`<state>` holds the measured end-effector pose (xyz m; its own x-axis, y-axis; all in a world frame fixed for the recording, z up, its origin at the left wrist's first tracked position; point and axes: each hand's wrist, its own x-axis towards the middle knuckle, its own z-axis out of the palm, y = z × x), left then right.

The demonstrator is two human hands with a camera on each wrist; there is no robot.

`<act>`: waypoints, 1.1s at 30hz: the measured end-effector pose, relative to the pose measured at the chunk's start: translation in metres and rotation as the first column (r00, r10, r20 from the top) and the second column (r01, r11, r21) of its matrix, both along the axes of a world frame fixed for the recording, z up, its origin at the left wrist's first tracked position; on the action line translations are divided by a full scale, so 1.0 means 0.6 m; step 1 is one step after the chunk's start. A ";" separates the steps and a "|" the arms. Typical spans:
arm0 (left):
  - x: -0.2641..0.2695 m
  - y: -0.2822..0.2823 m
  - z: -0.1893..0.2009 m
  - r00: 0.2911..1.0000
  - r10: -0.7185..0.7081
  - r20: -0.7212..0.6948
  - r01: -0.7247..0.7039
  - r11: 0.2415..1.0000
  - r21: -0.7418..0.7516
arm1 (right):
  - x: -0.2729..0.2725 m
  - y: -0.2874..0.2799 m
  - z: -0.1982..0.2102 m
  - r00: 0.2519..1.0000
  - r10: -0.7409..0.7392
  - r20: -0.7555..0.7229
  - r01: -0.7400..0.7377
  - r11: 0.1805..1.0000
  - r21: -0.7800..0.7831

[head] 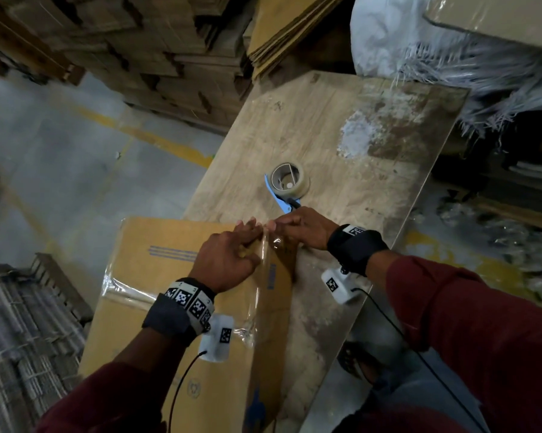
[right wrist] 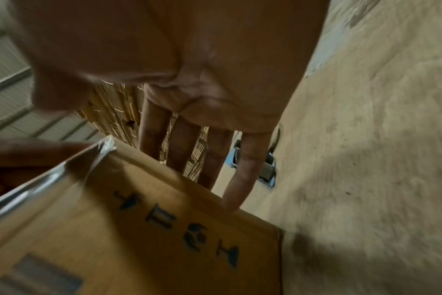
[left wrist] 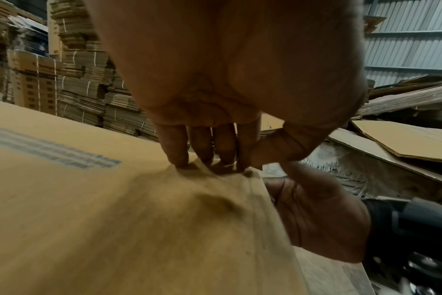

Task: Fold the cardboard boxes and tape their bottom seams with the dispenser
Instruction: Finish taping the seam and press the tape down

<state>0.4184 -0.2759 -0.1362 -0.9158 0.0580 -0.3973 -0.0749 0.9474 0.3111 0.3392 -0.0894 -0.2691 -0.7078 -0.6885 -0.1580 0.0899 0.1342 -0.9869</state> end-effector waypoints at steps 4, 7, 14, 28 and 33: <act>-0.001 -0.008 -0.005 1.000 -0.015 0.008 0.015 1.000 -0.014 | -0.008 -0.001 -0.010 0.999 0.017 0.028 -0.016 0.999 -0.029; -0.001 -0.007 -0.006 1.000 -0.014 0.016 0.014 1.000 -0.028 | -0.012 -0.004 -0.018 0.997 -0.021 0.072 0.025 0.998 -0.053; 0.003 0.002 -0.004 0.999 -0.042 0.005 0.042 0.997 -0.070 | 0.008 -0.012 -0.021 0.986 -0.135 -0.097 0.138 0.990 0.022; 0.009 0.000 -0.006 0.999 -0.046 -0.006 0.046 0.996 -0.071 | 0.027 -0.010 -0.025 0.983 -0.151 0.108 0.148 0.988 0.032; 0.011 -0.001 -0.006 0.998 -0.068 -0.001 0.067 0.995 -0.078 | 0.038 -0.029 -0.004 0.986 -0.113 -0.123 0.132 0.979 0.153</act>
